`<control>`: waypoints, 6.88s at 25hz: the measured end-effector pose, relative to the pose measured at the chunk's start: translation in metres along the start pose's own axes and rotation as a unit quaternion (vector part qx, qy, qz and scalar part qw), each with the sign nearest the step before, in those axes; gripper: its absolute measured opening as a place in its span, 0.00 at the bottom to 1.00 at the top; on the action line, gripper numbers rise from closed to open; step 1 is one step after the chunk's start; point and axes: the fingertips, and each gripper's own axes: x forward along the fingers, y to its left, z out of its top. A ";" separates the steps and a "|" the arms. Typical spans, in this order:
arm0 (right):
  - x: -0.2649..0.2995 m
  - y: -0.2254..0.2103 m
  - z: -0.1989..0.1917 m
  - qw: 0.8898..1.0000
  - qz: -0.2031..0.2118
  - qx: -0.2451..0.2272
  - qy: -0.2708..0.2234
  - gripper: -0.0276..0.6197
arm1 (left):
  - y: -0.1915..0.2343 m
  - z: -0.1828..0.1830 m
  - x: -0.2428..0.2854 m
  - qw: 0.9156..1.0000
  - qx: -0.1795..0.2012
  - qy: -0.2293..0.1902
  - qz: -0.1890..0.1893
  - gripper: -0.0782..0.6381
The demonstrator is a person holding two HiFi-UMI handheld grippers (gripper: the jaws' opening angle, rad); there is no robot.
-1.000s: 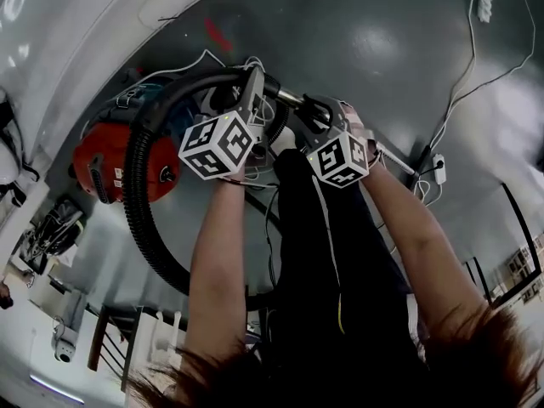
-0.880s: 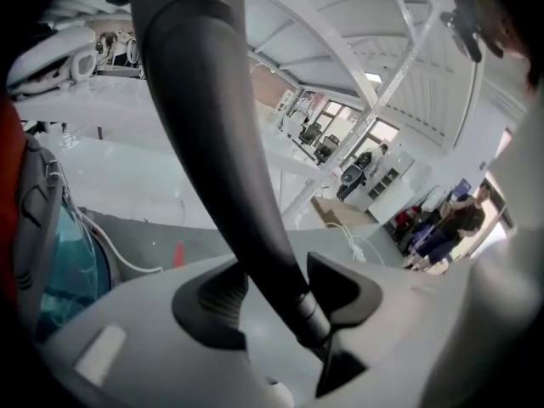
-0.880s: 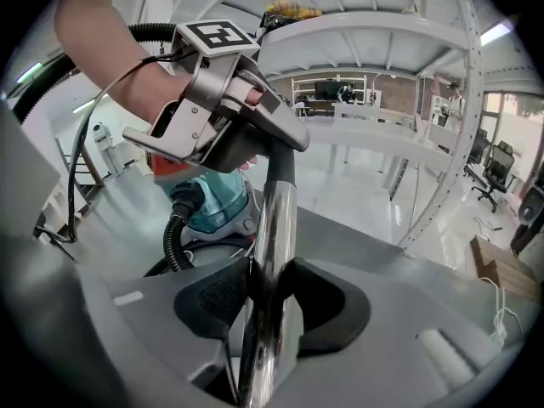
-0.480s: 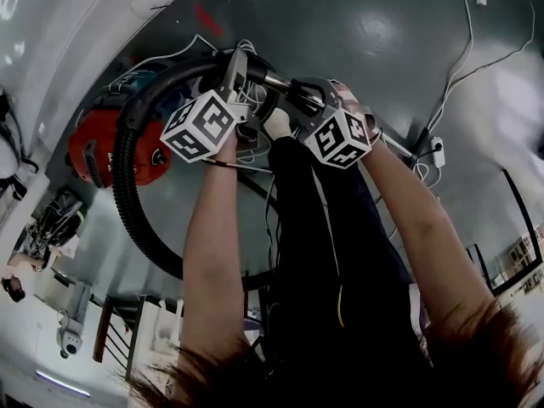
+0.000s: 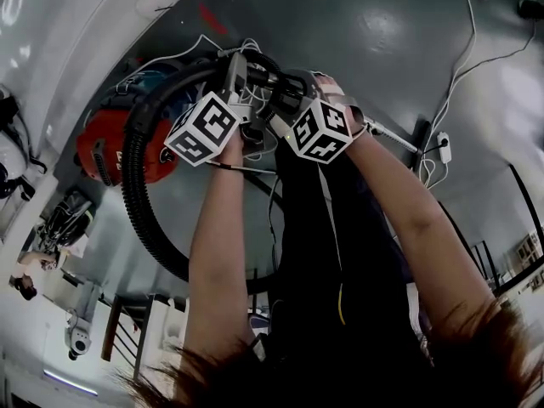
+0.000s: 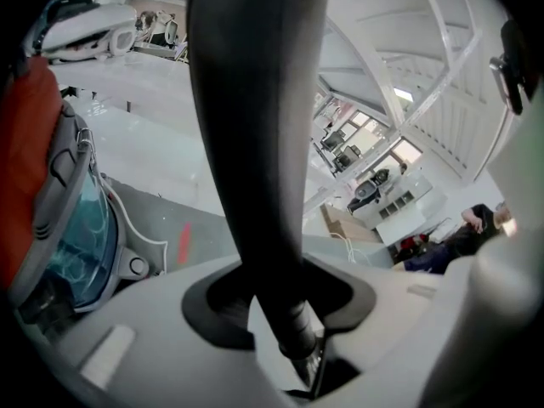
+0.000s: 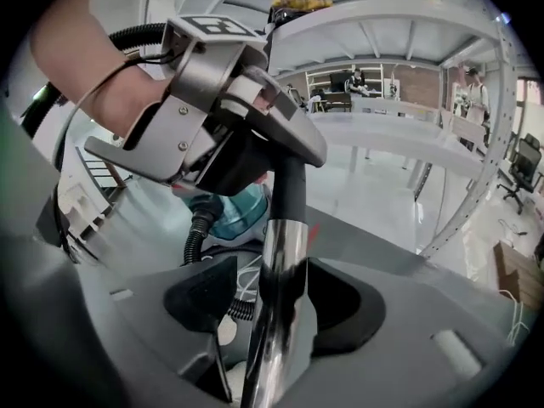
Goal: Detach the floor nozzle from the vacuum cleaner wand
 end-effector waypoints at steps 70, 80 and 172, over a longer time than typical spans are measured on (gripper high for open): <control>0.026 -0.012 -0.039 0.992 -0.006 0.100 0.078 0.29 | 0.070 -0.034 -0.029 0.998 0.005 0.001 0.061 0.35; 0.076 -0.021 -0.061 0.991 -0.003 0.107 0.083 0.29 | 0.106 -0.078 0.010 0.996 0.003 0.026 0.089 0.36; -0.183 0.045 0.022 0.957 -0.107 0.268 -0.034 0.04 | -0.105 -0.096 -0.180 0.983 0.172 0.049 -0.035 0.12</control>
